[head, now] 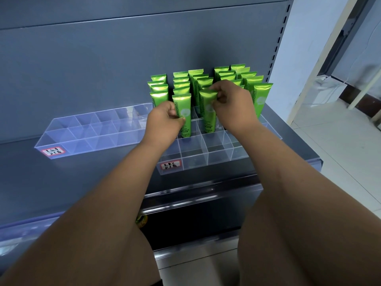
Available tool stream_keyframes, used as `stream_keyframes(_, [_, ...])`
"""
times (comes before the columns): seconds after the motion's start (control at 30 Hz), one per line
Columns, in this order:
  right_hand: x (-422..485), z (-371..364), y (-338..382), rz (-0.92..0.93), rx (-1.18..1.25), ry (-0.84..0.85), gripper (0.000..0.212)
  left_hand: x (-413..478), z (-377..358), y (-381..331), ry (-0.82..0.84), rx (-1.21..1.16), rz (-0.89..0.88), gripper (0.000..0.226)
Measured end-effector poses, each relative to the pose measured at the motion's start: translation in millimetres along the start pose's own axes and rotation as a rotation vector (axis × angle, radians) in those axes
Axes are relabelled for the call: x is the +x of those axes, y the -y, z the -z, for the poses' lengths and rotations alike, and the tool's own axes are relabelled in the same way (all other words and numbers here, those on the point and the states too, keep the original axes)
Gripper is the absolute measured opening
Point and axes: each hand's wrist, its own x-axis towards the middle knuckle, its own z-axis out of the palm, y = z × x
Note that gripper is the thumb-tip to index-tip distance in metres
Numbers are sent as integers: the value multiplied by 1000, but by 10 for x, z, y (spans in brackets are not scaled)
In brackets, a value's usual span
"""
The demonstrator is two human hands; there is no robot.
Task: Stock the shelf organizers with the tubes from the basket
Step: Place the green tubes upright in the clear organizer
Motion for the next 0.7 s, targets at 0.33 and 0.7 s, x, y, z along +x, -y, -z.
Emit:
stream_keyframes(0.33, [9,4,13,58,-80,1,39,-33,-6,-15,5,-36,-14,27])
stream_keyframes(0.7, [0,7,17,32,-41,9,39,11,-18,25,-12,-24,3,31])
